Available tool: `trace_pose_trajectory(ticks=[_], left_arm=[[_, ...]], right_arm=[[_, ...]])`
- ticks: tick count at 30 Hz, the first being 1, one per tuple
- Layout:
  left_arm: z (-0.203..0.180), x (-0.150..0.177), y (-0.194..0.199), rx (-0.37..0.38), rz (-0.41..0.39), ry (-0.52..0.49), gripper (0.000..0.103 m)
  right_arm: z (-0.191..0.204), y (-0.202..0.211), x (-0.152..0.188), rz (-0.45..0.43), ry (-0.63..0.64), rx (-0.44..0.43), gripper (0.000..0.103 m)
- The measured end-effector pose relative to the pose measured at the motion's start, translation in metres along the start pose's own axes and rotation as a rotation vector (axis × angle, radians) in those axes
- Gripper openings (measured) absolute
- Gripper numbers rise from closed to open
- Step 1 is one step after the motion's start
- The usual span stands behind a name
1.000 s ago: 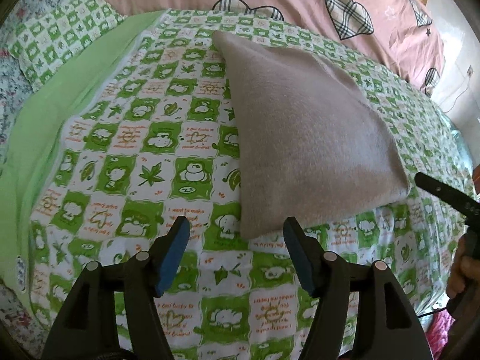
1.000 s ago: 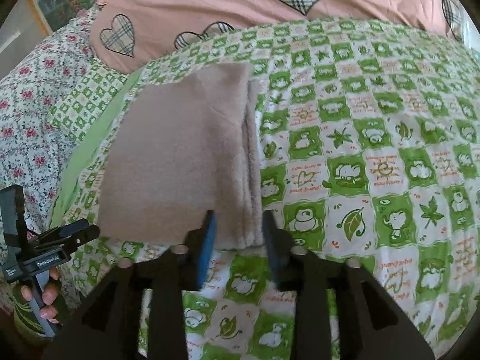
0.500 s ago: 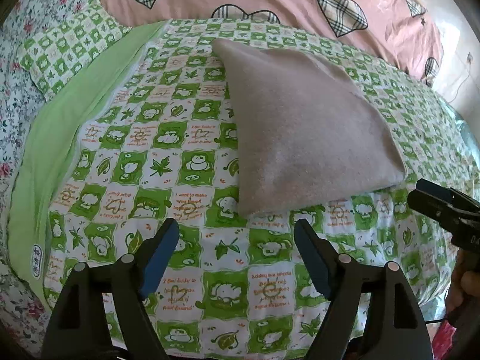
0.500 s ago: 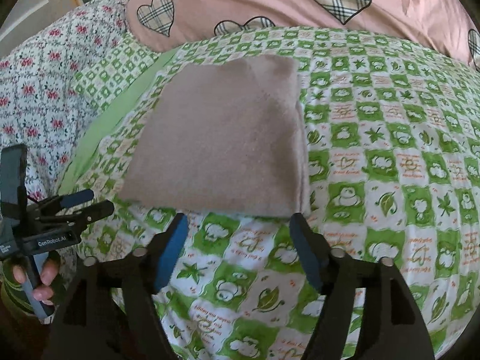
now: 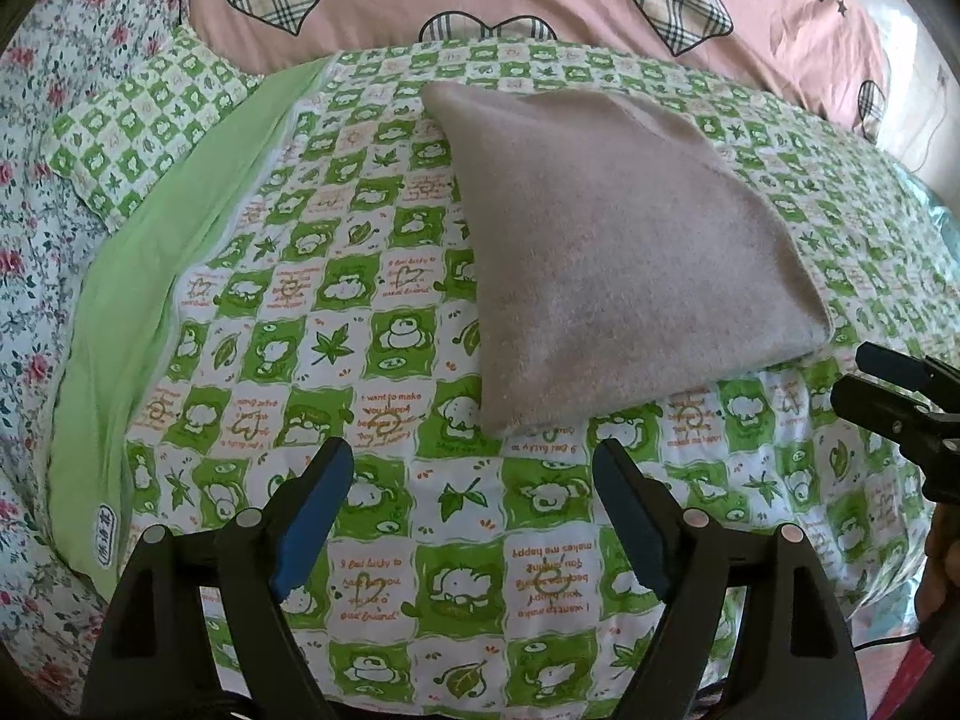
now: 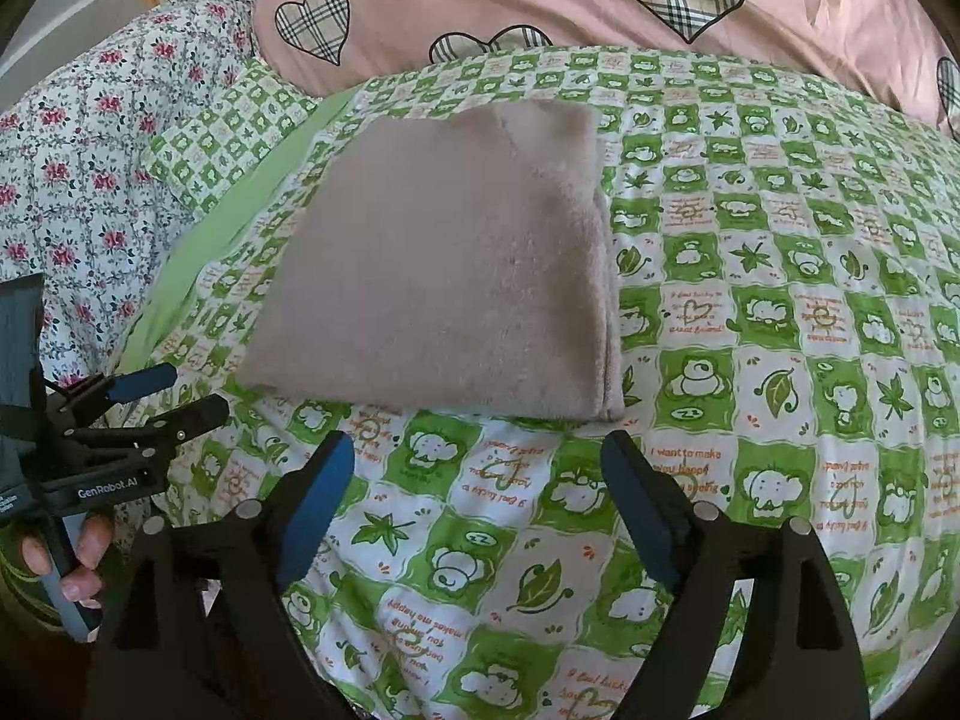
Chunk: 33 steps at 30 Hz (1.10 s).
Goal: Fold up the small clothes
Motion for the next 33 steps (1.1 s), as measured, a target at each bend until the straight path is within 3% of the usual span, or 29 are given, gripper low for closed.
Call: trace_pose_trajectory(ticks=[14, 33], left_arm=[[-0.002, -0.024, -0.002, -0.020, -0.037, -0.021, 0.084], [-0.006, -0.056, -0.012, 0.016, -0.058, 0.003, 0.085]], right_arm=[[0.001, -0.008, -0.026, -0.007, 0.021, -0.005, 0.086], [-0.006, -0.026, -0.059, -0.007, 0.018, -0.010, 0.086]])
Point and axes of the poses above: each gripper's, at about its wrist camera, not at the fingertips, and y roughly against the way its jaws point, z to its left, x to its underside, the point moved 4 cm from there along -y, roughly the way its jaws point
